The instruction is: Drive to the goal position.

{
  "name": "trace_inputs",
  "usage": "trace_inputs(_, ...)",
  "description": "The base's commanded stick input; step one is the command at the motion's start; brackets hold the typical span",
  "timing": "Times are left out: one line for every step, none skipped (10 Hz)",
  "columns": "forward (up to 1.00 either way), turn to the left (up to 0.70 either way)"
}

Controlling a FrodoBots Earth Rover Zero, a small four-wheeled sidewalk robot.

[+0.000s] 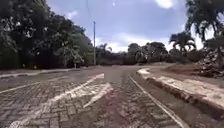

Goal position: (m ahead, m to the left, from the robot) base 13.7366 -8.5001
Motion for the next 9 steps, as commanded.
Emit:
trace_inputs(1.0,0.0)
trace_inputs(1.0,0.0)
trace_inputs(1.0,0.0)
trace_inputs(1.0,0.0)
trace_inputs(1.0,0.0)
trace_inputs(1.0,0.0)
trace_inputs(1.0,0.0)
trace_inputs(1.0,0.0)
trace_inputs(1.0,0.0)
